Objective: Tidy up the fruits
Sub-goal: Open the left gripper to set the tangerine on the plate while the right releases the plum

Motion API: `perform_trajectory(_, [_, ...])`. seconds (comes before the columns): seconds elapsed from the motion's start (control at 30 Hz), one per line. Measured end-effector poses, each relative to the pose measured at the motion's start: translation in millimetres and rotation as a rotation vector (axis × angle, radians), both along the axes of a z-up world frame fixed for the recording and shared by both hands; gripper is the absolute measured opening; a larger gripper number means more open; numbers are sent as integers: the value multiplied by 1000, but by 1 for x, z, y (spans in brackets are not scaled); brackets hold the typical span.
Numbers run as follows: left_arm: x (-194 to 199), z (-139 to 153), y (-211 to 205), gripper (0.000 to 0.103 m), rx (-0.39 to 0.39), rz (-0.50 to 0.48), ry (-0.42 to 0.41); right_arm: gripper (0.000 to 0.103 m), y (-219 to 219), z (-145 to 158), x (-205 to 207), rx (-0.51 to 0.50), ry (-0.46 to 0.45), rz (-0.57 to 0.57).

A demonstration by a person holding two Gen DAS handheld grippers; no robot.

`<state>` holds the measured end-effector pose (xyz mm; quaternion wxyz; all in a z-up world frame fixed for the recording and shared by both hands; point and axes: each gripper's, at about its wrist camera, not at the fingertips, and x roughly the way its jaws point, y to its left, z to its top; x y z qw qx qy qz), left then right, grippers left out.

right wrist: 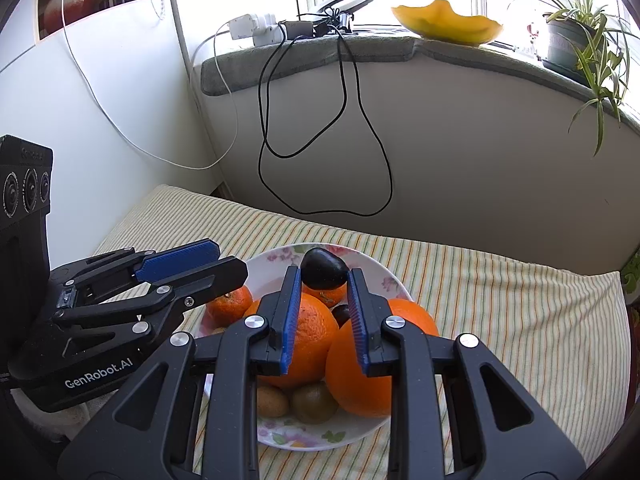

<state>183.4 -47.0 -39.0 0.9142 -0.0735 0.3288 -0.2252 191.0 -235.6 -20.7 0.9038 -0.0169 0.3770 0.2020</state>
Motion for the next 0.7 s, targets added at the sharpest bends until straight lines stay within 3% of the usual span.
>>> perform_trajectory(0.27, [-1,0,4,31,1,9,-1,28,2,-2,0,-16,0,-3])
perform_trajectory(0.33, [-2,0,4,31,2,10,-1,41,2,0,-1,-17,-9,-6])
perform_trajectory(0.4, [-3,1,4,31,4,10,-2,45,2,1,-3,-19,-19,-9])
perform_trajectory(0.7, [-12,7,7,36,10,22,-17,48,0,7,-9,-14,-30,-14])
